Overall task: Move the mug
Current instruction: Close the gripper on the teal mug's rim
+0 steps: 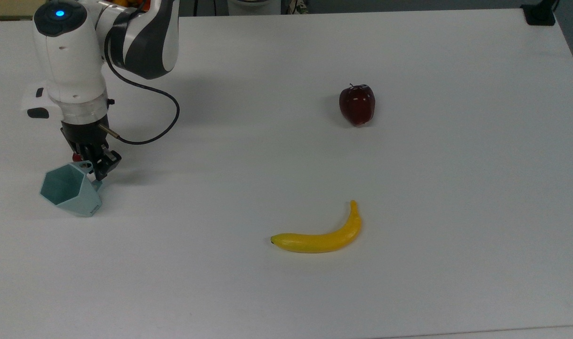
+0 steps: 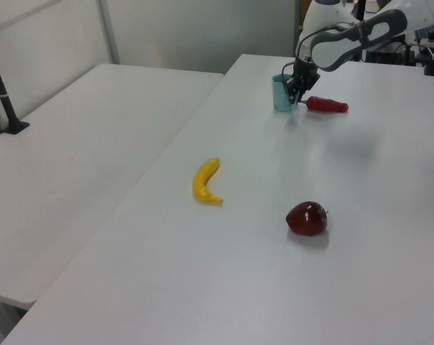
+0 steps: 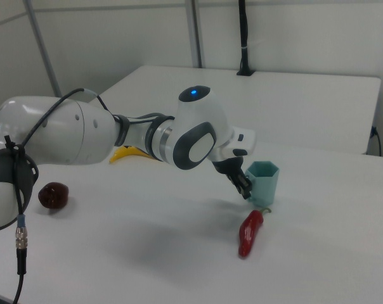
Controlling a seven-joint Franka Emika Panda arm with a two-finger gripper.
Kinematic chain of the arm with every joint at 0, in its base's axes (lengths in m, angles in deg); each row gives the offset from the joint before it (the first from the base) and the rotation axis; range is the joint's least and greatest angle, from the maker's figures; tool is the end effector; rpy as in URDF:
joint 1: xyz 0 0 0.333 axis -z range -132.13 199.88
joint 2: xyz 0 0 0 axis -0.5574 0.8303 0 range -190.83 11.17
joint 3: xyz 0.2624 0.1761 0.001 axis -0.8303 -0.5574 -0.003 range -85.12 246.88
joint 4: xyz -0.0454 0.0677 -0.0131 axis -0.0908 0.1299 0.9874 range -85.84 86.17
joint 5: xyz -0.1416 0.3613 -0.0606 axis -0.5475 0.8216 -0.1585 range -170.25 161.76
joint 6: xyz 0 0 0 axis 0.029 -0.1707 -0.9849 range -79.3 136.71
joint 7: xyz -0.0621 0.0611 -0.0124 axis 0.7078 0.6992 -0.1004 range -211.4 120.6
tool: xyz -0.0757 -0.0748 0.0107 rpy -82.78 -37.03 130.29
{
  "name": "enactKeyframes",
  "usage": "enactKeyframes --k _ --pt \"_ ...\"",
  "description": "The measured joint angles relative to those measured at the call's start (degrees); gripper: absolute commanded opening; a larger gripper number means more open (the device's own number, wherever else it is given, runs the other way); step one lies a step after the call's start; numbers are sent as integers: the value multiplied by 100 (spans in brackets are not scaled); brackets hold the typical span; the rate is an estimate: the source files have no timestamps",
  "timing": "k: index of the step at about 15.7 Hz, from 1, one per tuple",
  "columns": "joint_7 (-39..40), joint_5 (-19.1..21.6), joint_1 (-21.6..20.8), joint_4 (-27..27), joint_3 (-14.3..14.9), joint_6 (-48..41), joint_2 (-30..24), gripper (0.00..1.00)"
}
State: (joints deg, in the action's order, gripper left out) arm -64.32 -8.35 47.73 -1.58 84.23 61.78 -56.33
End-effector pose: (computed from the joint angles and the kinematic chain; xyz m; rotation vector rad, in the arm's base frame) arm 0.6997 -0.2090 0.3458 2.9014 -0.8470 0.4899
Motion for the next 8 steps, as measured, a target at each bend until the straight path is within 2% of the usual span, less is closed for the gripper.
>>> enactKeyframes --k 5,8 --pt "0 -3 4 -16 -1 7 -1 1" --pt "0 -203 -8 -17 -10 7 -31 2"
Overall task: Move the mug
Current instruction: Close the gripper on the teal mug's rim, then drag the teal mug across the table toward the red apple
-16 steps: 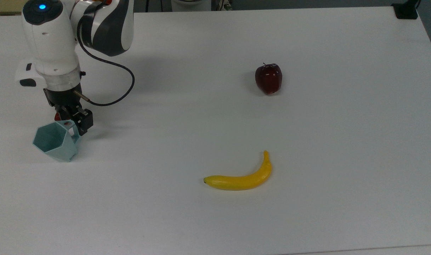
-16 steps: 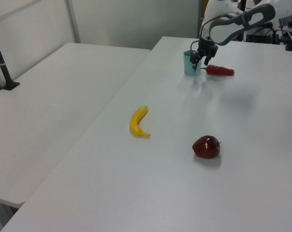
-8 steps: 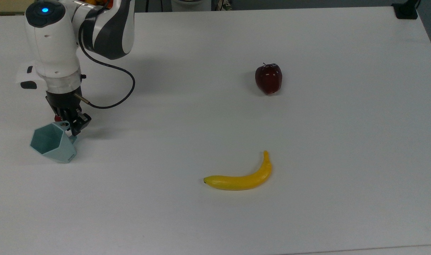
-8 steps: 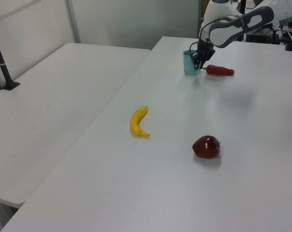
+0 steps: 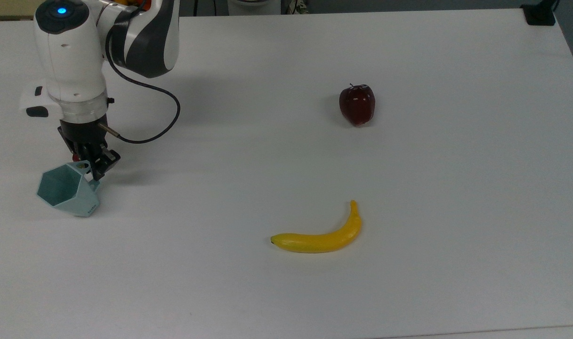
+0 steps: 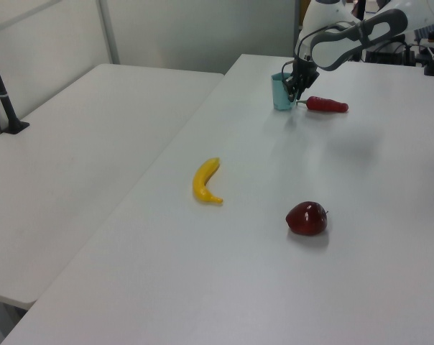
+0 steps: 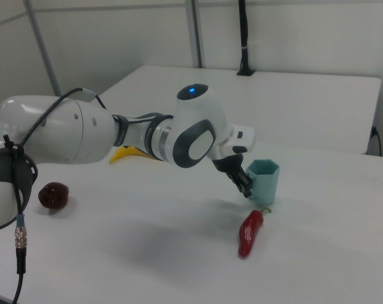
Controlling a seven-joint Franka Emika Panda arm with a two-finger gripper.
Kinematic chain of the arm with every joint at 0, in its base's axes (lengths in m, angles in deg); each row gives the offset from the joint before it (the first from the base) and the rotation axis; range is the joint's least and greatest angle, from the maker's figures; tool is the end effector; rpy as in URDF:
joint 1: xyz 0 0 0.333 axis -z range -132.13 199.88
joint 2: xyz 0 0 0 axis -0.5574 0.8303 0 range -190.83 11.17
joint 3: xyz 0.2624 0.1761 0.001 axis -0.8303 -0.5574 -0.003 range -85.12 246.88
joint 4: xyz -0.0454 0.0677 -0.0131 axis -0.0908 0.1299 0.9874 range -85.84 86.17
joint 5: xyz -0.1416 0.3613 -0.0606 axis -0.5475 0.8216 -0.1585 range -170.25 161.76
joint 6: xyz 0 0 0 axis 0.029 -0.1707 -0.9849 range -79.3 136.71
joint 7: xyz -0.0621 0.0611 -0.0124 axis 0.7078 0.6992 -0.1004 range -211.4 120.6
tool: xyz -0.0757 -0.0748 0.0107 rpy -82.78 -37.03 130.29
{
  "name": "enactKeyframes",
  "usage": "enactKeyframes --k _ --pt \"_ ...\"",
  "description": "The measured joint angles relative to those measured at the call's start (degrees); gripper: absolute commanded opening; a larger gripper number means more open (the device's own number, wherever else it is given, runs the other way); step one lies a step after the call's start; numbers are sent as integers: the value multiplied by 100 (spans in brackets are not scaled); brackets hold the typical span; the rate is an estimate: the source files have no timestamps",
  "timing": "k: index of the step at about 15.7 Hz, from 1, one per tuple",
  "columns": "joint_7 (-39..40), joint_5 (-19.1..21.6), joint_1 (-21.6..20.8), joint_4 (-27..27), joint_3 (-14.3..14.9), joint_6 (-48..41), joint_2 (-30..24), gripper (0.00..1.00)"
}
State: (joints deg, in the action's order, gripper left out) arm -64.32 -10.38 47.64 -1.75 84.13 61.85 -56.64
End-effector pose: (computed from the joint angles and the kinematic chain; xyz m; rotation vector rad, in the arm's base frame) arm 0.7009 -0.2071 0.3513 2.8860 -0.8017 0.5006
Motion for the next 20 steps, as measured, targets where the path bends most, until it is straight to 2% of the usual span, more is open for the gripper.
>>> enactKeyframes --k 3,5,8,13,17,20 --pt "0 -202 -85 67 -38 0 -117 2" --pt "0 -307 -235 294 -57 -1 -319 2" --pt "0 -501 -490 964 -193 -4 -869 2" --pt "-15 -773 -720 2419 -767 -12 -2022 3" --pt "-31 -858 -1245 3233 -848 -13 -2537 3" --pt "-61 -863 -1561 3529 -854 -12 -2692 3"
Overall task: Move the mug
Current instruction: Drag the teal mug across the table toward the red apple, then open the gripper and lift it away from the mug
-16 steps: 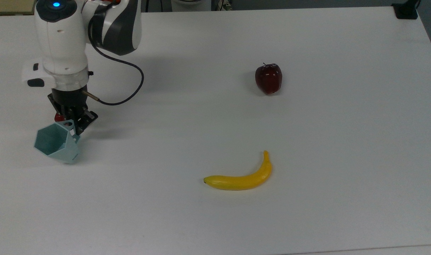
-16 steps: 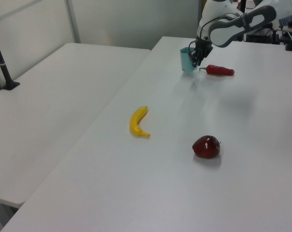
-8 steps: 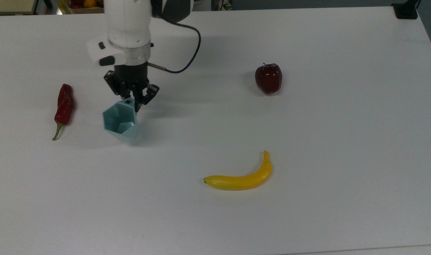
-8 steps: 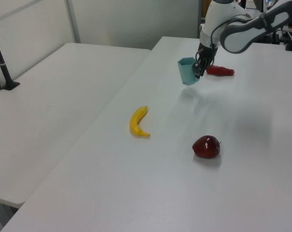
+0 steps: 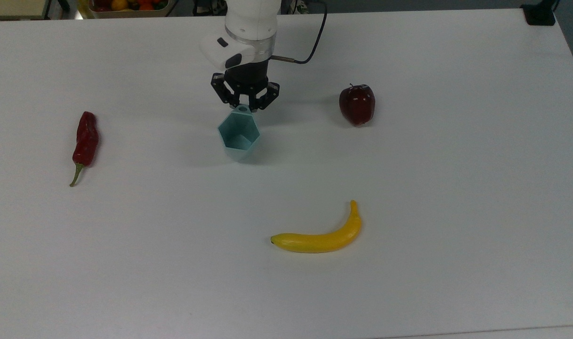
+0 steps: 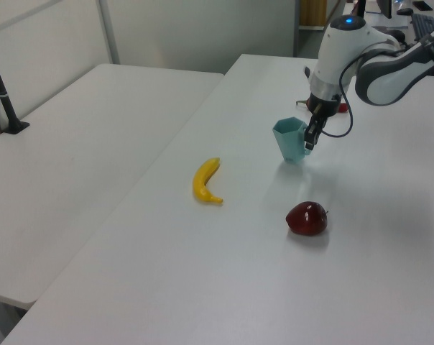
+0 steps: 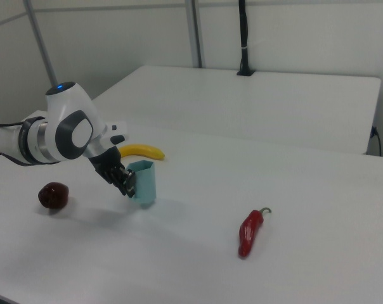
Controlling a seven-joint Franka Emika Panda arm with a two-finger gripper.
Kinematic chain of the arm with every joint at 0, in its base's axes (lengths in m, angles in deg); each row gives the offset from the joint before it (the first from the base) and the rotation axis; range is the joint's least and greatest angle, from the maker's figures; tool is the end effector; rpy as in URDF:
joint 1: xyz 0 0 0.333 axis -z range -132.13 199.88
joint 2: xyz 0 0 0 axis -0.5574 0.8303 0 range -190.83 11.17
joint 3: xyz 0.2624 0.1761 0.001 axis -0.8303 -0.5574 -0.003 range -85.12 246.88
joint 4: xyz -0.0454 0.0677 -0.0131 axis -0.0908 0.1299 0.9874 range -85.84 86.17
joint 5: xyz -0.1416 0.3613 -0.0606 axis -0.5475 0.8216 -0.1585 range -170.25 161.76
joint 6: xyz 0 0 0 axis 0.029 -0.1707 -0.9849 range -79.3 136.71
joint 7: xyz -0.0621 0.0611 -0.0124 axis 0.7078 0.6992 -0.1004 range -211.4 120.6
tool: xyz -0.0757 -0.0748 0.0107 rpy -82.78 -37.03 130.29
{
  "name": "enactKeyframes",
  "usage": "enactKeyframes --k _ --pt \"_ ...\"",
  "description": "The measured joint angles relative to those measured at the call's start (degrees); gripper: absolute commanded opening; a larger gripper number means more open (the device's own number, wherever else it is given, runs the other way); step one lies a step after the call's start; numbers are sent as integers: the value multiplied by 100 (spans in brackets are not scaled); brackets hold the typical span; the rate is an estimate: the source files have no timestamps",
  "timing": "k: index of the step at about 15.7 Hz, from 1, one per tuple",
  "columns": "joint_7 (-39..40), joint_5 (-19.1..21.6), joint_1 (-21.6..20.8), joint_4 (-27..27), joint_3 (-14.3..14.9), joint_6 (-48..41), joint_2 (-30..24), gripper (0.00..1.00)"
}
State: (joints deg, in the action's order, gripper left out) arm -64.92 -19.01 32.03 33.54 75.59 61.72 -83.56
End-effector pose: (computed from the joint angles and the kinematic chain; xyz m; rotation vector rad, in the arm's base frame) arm 0.5664 0.0698 0.3676 2.9973 -0.0522 0.3254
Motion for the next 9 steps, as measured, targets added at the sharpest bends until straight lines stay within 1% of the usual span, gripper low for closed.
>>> enactKeyframes --k 2,4,5,6,7,8,9 --pt "0 -12 -50 37 0 0 -9 5" --pt "0 -19 -54 49 1 -31 -9 11" --pt "0 -20 -54 52 1 -140 -9 12" --pt "0 -22 -54 50 1 -266 -12 19" --pt "0 -23 -57 43 1 -325 -25 29" --pt "0 -23 -62 43 1 -357 -33 41" --pt "0 -24 -65 43 1 -385 -35 58"
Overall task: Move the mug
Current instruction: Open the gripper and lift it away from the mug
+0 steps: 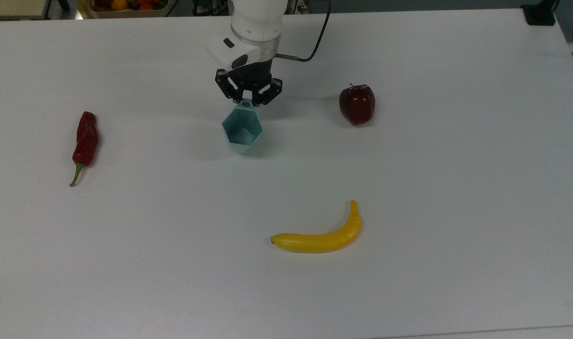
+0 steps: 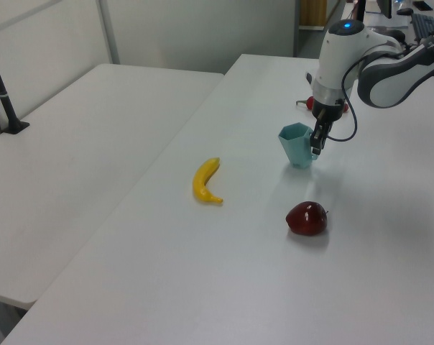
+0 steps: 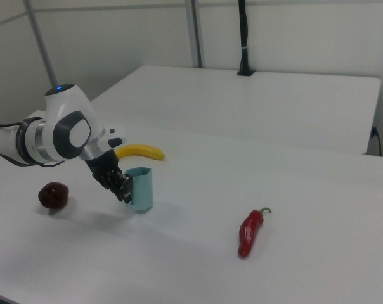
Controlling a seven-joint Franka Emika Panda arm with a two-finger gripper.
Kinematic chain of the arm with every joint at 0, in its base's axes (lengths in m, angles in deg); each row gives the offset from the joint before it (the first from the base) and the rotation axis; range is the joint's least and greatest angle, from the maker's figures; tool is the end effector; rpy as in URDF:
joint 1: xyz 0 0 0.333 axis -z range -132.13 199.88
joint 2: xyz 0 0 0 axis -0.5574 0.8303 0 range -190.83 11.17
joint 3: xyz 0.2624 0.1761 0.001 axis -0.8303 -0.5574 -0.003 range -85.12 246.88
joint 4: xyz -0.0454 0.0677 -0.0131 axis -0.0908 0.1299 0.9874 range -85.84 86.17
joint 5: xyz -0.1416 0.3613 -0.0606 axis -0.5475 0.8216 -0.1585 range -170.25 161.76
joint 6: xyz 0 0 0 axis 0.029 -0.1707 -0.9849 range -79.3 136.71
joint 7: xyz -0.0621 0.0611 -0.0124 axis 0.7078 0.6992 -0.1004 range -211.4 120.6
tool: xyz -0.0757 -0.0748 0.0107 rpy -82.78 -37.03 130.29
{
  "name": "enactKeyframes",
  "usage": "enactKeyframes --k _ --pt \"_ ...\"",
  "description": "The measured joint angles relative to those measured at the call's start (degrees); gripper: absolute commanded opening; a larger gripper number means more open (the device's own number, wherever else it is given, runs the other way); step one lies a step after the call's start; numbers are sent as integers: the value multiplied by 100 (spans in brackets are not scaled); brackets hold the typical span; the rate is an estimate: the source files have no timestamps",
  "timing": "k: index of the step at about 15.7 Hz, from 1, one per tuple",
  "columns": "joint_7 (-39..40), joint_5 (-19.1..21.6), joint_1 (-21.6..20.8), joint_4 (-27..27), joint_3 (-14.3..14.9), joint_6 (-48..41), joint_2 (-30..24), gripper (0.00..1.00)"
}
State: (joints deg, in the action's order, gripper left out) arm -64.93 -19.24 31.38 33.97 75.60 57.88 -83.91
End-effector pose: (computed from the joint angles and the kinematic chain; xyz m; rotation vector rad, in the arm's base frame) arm 0.5577 0.0727 0.3610 2.9825 -0.0405 0.2286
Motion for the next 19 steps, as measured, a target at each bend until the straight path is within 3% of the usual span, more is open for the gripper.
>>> enactKeyframes --k 2,5,8,14,16,19 --pt "-27 0 -1 13 0 -117 13 82" --pt "-125 0 -3 -50 0 -529 15 99" --pt "-119 -7 -63 -399 0 -1316 5 100" --pt "380 24 -370 -1647 -2 -2993 -77 100" --pt "518 260 -374 -2028 49 -3292 -147 100" --pt "1131 747 -454 -2376 390 -3784 -425 100"
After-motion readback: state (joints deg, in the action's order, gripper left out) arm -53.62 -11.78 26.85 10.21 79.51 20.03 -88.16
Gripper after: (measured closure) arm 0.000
